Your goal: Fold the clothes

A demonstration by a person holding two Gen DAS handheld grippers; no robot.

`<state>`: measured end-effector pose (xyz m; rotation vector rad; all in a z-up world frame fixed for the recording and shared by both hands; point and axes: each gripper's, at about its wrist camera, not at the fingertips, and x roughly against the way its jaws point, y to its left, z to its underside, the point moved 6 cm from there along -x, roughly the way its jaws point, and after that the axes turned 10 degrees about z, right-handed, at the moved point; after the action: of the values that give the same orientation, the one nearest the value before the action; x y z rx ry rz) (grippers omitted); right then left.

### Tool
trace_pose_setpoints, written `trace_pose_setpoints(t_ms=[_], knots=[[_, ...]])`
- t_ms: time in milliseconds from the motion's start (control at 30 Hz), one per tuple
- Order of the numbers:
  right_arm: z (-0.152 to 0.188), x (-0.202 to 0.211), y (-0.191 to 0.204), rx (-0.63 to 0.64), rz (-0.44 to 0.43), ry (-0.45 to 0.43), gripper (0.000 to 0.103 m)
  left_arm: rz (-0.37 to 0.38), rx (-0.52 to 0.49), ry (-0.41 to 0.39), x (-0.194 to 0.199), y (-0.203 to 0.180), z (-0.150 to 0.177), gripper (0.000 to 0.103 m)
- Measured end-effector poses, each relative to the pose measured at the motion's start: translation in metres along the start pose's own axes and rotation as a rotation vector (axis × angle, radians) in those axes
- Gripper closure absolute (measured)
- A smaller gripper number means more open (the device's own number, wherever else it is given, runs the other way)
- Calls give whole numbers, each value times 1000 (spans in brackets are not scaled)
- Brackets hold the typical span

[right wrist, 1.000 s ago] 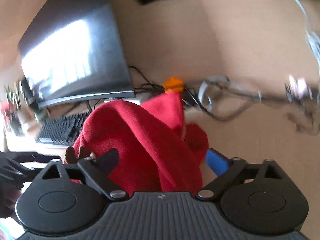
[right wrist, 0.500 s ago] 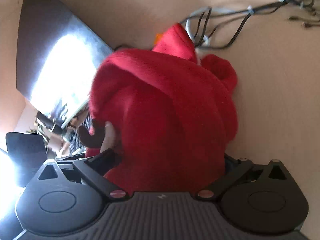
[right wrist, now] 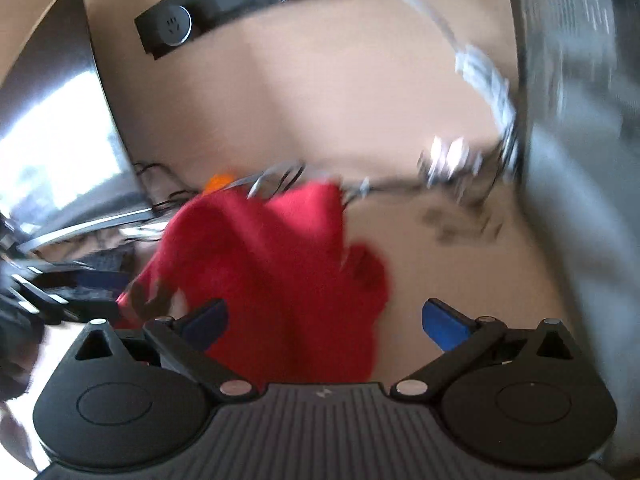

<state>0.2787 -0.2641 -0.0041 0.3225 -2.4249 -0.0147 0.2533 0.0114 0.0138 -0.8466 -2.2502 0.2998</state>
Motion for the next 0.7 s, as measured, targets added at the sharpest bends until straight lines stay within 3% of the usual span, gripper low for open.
trace_pose_setpoints(t_ms=[133, 300, 433, 533, 600, 700], knots=[[-16, -43, 18, 102, 55, -2, 0, -26, 30, 7, -23, 11, -3, 13], [-21, -90, 36, 176, 113, 11, 4, 61, 54, 79, -40, 9, 10, 28], [-25, -102, 48, 222, 86, 37, 3, 157, -25, 104, -28, -15, 14, 24], [-19, -117, 58, 292, 85, 82, 3, 111, -47, 110, -23, -14, 14, 21], [-16, -119, 59, 291, 83, 93, 3, 60, 4, 73, -20, 0, 7, 17], [-22, -107, 55, 297, 54, 72, 3, -68, 66, 17, -16, 24, -2, 10]])
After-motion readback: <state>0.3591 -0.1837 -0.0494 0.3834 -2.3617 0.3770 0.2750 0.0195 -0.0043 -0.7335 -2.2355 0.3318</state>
